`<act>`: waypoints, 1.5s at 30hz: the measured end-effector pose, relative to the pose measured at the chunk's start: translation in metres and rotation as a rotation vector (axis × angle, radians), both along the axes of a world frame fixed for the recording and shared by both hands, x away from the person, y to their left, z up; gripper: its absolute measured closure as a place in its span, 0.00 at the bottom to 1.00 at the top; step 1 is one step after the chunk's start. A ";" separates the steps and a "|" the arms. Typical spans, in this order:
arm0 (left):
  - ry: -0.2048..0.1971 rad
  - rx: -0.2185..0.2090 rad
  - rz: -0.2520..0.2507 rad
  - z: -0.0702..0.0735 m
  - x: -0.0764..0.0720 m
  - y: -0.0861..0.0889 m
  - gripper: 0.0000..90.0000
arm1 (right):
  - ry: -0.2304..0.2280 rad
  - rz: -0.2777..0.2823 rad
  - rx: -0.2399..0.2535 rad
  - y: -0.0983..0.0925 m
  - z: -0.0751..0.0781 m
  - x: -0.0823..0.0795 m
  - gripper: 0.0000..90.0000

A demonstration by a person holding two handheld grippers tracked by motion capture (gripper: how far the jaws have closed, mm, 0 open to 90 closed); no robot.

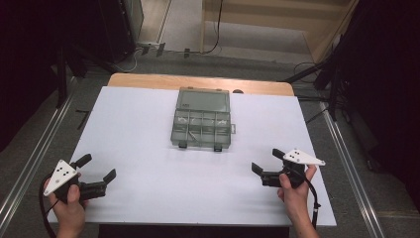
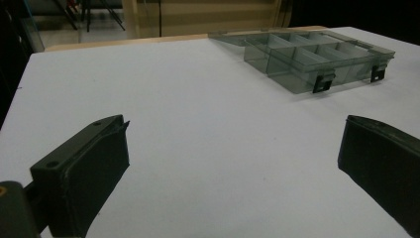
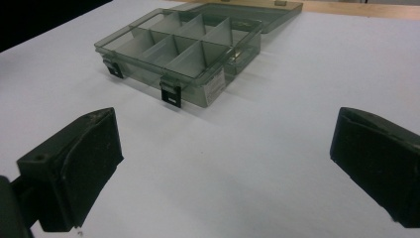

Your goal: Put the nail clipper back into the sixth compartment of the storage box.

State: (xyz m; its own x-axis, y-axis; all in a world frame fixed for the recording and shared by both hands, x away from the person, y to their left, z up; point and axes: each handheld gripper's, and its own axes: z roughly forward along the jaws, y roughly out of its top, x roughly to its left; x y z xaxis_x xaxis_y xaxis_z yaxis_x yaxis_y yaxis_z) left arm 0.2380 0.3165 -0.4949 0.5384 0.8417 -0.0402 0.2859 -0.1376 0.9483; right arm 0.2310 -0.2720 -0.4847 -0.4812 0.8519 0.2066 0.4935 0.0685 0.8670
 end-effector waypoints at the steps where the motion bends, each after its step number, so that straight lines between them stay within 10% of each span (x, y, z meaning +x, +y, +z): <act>1: 0.000 0.000 0.000 0.000 0.000 0.000 0.00 | -0.005 -0.005 0.001 -0.002 -0.001 -0.001 0.00; 45: -0.003 0.001 -0.015 0.001 0.000 0.000 0.00 | -0.081 -0.159 0.043 -0.086 -0.025 -0.040 0.00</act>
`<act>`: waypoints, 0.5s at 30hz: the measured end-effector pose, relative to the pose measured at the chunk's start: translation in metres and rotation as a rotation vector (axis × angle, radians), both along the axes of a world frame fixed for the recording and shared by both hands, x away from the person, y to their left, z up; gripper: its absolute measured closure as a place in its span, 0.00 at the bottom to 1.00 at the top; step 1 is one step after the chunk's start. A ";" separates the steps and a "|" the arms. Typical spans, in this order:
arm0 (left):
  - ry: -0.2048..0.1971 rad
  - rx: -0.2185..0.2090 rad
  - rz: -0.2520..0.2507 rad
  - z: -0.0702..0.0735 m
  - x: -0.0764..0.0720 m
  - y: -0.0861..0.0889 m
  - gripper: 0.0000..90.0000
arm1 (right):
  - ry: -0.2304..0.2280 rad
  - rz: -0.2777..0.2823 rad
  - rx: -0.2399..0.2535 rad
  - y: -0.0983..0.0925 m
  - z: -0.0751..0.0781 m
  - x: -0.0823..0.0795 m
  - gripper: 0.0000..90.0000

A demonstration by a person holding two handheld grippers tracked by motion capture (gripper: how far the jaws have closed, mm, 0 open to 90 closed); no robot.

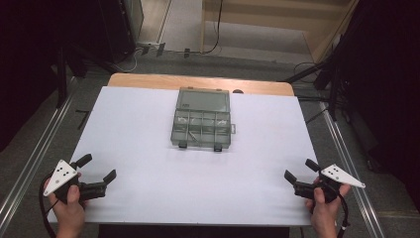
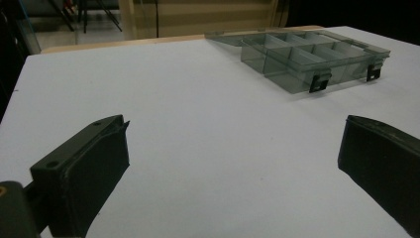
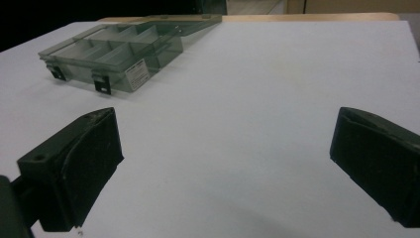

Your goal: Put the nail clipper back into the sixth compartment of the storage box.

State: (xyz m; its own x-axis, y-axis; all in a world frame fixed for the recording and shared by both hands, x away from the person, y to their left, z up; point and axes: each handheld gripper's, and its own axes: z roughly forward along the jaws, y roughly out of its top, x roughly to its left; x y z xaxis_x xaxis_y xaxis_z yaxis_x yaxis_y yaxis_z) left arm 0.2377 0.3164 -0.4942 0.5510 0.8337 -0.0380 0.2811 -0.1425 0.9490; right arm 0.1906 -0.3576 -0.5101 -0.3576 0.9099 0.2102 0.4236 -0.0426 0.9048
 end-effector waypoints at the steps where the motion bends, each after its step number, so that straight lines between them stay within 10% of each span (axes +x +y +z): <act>1: 0.000 0.000 0.000 0.000 0.000 0.000 0.00 | -0.002 -0.007 -0.002 -0.002 0.000 -0.001 0.00; 15: -0.001 0.001 0.001 0.000 0.000 -0.001 0.00 | -0.007 -0.002 0.001 -0.007 -0.004 -0.002 0.01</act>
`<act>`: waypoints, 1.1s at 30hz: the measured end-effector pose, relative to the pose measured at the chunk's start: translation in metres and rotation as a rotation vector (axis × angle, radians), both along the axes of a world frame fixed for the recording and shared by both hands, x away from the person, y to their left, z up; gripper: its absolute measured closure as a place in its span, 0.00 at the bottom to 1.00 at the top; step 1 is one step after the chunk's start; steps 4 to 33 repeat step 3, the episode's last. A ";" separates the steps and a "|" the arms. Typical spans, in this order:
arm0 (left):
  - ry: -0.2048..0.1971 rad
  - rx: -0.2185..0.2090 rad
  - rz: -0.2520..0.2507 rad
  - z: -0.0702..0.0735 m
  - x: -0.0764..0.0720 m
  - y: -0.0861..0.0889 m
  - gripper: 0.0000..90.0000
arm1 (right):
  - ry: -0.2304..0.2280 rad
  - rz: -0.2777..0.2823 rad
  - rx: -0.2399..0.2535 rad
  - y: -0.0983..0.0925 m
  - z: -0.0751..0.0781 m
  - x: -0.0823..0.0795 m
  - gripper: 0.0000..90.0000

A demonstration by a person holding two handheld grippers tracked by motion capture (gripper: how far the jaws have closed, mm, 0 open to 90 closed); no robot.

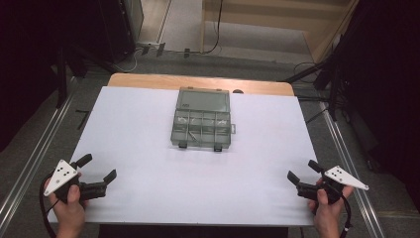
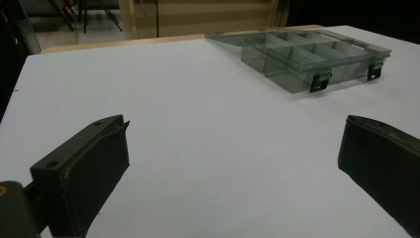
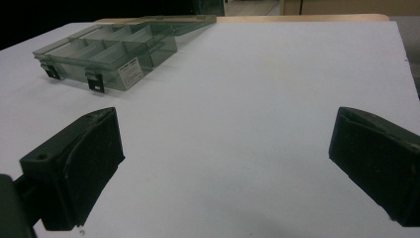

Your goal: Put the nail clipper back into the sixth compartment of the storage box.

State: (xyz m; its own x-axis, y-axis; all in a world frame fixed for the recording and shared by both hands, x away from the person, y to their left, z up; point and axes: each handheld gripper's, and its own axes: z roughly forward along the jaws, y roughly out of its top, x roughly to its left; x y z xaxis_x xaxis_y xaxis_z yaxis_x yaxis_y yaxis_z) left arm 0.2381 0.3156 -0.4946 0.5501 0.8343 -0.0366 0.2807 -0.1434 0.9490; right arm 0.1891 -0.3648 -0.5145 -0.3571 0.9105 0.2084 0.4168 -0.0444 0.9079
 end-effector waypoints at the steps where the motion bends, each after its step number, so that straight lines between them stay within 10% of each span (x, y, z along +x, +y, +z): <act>1: 0.000 0.001 -0.001 0.000 0.000 0.000 0.00 | 0.003 0.006 0.005 -0.001 0.000 0.000 0.01; 33: 0.001 0.004 -0.002 0.000 0.000 0.000 0.00 | 0.006 0.008 0.005 0.000 0.000 0.001 0.01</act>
